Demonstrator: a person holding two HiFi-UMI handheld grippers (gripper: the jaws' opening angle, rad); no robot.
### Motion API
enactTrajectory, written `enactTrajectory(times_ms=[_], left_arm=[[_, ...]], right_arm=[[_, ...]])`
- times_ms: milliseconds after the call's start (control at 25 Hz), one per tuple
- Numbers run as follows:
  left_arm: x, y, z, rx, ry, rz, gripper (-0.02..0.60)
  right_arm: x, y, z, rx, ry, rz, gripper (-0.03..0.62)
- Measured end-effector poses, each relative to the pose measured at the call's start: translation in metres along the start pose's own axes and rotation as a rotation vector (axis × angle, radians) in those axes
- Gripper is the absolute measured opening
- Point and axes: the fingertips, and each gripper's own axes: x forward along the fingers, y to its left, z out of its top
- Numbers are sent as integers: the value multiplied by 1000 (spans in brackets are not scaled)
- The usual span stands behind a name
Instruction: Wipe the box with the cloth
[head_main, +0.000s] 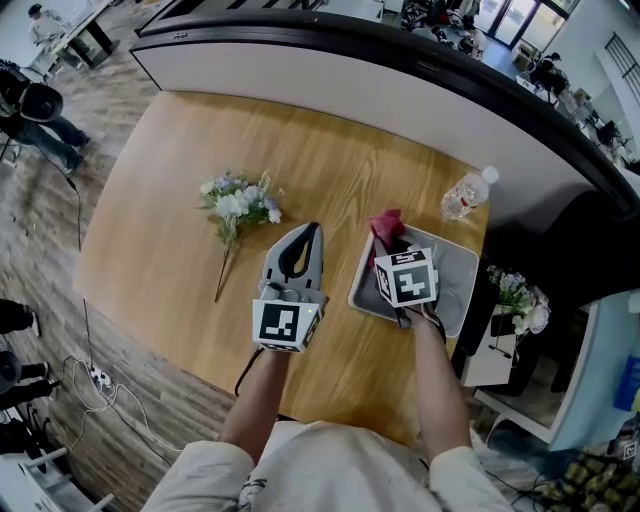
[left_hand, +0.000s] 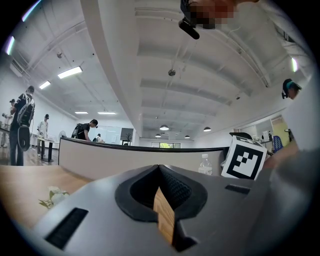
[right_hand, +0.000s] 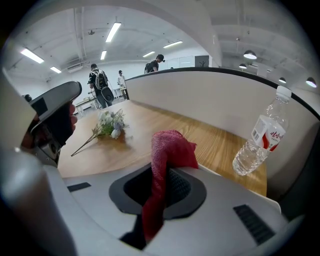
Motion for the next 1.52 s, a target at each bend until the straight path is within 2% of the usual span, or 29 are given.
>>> enactTrajectory(times_ms=[280, 680, 1080, 1520], left_arm=[[-1, -5, 4, 9, 2, -6, 14], [1, -17, 4, 18, 11, -31, 14], [7, -36, 3, 26, 16, -66, 14], [12, -54, 6, 33, 17, -103, 14]], right_arm=[[-2, -2, -1, -1, 5, 12, 57], [-13, -23, -15, -4, 15, -35, 57], [-28, -40, -28, -56, 65, -88, 57], [-43, -57, -35, -31, 57, -123, 58]])
